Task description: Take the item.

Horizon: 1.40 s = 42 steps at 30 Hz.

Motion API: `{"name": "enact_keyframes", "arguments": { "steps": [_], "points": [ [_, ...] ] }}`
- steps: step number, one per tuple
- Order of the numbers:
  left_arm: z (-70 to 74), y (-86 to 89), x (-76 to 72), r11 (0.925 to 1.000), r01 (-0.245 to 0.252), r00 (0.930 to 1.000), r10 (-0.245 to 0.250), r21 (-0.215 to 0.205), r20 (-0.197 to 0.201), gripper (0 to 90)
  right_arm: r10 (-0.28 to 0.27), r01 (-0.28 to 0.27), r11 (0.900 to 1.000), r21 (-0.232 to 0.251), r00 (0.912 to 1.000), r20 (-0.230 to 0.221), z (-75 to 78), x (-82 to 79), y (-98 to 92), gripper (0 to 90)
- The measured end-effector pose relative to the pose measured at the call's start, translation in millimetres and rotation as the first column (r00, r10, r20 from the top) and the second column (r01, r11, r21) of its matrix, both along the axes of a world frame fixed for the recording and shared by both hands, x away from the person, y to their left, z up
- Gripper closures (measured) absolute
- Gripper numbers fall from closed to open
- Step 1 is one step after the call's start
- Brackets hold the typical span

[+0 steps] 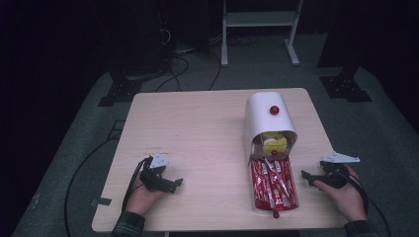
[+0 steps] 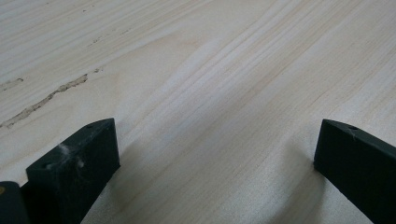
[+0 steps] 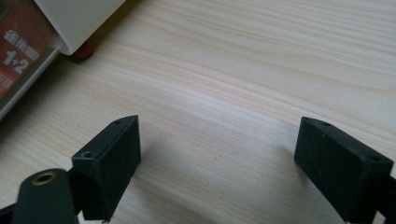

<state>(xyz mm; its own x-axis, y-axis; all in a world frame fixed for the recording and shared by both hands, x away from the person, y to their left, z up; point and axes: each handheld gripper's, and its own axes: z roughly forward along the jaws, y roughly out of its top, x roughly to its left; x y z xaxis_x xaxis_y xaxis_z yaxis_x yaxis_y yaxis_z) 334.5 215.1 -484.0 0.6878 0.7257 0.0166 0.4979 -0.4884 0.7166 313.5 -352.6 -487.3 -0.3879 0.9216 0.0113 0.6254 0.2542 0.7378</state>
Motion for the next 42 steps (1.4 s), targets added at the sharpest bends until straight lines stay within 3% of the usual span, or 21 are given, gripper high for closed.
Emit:
{"name": "enact_keyframes", "arguments": {
  "steps": [19, 25, 42],
  "points": [
    [0.0, 0.0, 0.0, 1.0, 0.0, 1.0, 0.0, 0.0, 0.0, 0.0, 0.009, -0.009, 1.0, -0.019, 1.0, -0.001, 1.9, -2.3, 0.2, 14.9],
    [0.0, 0.0, 0.0, 1.0, 0.0, 1.0, 0.0, 0.0, 0.0, 0.0, 0.008, -0.008, 1.0, -0.022, 0.9998, 0.017, 6.2, -4.6, -0.2, 15.0],
    [0.0, 0.0, 0.0, 1.0, 0.0, 1.0, 0.0, 0.0, 0.0, 0.0, 0.011, -0.013, 0.999, 0.041, 0.9986, 0.053, 19.1, -15.3, -1.7, 15.0]
  ]
}}
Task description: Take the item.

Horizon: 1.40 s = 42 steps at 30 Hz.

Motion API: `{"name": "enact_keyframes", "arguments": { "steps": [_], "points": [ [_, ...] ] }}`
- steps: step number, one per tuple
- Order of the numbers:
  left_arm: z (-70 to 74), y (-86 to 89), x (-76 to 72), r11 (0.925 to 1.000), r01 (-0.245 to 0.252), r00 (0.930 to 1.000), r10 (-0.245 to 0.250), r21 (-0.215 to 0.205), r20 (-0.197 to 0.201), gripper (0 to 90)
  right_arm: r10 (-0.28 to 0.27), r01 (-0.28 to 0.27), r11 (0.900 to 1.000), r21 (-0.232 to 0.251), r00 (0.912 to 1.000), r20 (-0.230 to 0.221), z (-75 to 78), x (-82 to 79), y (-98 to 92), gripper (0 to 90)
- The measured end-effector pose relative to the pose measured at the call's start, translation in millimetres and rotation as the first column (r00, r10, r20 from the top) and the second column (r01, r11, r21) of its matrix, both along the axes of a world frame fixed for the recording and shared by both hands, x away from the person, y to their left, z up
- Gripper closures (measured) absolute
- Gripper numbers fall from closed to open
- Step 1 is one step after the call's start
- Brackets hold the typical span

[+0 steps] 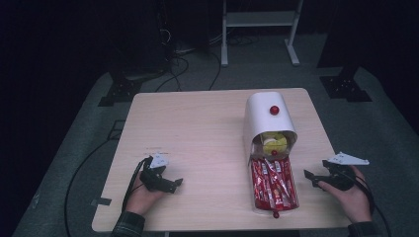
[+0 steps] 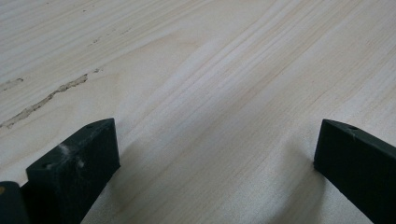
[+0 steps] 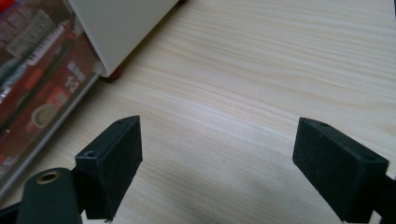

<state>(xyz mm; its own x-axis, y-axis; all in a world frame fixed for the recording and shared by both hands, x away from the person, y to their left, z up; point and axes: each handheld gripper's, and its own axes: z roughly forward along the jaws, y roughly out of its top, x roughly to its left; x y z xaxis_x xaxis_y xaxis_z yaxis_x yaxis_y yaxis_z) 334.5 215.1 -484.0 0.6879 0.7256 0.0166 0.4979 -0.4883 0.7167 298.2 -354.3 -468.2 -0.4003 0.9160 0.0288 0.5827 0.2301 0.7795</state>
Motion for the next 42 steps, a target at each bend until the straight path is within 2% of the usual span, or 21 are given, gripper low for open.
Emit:
{"name": "enact_keyframes", "arguments": {
  "steps": [16, 42],
  "points": [
    [0.0, 0.0, 0.0, 1.0, 0.0, 1.0, 0.0, 0.0, 0.0, 0.0, -0.002, 0.001, 1.0, 0.026, 0.9998, 0.019, 7.4, -5.4, -1.1, 15.0],
    [0.0, -0.1, 0.0, 1.0, -0.001, 1.0, 0.001, -0.001, 0.0, 0.0, 0.026, -0.029, 0.998, 0.058, 0.9981, 0.055, 22.8, -15.4, 7.7, 15.2]
  ]
}}
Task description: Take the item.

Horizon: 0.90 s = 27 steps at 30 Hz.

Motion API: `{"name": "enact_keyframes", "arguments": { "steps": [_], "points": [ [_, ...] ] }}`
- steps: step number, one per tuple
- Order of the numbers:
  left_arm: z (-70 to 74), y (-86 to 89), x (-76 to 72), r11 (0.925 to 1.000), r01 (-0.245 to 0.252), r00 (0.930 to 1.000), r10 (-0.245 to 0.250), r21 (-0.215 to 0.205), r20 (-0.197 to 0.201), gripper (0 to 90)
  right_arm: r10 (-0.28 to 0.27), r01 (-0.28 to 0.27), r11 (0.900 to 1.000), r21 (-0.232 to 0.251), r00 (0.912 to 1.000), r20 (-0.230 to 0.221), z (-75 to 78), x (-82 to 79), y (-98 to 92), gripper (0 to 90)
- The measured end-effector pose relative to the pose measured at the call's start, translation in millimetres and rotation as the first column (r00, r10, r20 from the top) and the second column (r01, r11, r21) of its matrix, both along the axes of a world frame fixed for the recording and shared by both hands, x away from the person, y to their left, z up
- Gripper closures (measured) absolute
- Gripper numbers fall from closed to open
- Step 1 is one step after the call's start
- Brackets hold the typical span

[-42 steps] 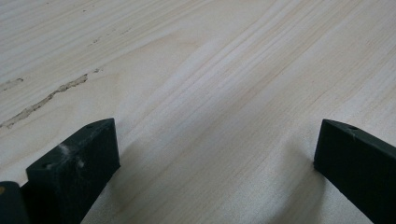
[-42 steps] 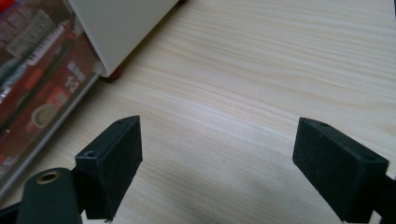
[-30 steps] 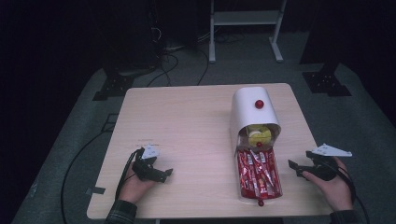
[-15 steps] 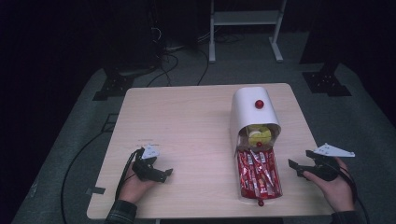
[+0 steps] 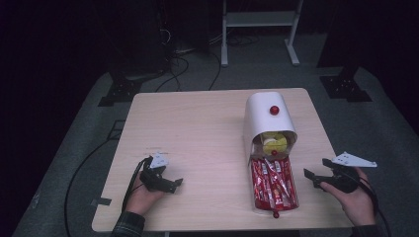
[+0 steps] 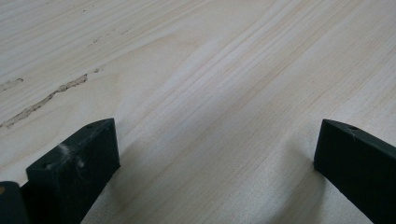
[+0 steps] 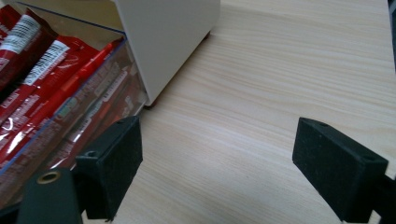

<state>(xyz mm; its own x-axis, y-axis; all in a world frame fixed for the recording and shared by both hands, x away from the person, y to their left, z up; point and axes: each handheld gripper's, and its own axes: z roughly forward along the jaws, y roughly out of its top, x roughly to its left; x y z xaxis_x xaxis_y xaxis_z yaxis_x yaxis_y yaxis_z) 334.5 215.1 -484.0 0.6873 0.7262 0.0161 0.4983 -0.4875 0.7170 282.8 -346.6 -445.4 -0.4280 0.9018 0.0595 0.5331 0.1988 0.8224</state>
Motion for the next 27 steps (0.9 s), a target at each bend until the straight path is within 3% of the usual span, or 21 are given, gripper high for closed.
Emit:
{"name": "enact_keyframes", "arguments": {
  "steps": [27],
  "points": [
    [0.2, 0.2, -0.1, 1.0, 0.002, 1.0, -0.002, 0.004, -0.003, 0.0, 0.055, -0.056, 0.997, 0.045, 0.9982, 0.024, 15.5, -8.6, 15.6, 15.3]
  ]
}}
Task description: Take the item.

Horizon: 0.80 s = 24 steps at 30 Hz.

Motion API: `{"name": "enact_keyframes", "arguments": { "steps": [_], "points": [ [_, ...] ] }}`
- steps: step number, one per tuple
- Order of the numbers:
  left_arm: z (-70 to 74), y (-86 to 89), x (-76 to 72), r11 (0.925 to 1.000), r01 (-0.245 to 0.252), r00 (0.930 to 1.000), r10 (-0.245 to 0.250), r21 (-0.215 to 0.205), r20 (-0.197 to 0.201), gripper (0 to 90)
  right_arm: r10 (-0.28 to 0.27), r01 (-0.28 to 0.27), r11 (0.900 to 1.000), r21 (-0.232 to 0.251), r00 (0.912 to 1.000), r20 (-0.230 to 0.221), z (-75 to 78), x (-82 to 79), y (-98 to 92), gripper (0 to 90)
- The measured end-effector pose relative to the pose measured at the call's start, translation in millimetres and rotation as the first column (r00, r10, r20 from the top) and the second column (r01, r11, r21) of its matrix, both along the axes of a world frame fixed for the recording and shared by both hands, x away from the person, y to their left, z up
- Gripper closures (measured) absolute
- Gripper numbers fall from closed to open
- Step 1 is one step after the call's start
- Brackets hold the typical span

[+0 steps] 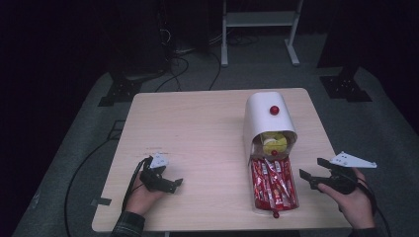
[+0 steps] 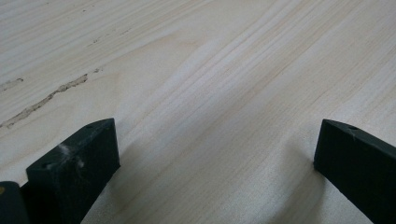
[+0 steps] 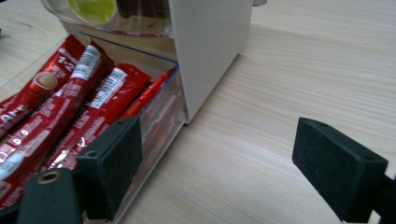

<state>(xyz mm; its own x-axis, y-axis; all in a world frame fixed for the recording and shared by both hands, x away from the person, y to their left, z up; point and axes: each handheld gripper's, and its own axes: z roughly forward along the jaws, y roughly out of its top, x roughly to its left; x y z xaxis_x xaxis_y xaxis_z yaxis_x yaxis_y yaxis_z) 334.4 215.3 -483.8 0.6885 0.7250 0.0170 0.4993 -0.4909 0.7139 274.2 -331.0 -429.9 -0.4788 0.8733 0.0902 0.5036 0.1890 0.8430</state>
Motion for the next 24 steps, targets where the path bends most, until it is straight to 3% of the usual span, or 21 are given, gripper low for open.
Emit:
{"name": "enact_keyframes", "arguments": {
  "steps": [24],
  "points": [
    [0.0, 0.0, 0.0, 1.0, 0.0, 1.0, 0.0, 0.0, 0.0, 0.0, 0.05, -0.05, 0.999, 0.016, 0.9987, 0.01, 9.3, -5.3, 16.1, 15.4]
  ]
}}
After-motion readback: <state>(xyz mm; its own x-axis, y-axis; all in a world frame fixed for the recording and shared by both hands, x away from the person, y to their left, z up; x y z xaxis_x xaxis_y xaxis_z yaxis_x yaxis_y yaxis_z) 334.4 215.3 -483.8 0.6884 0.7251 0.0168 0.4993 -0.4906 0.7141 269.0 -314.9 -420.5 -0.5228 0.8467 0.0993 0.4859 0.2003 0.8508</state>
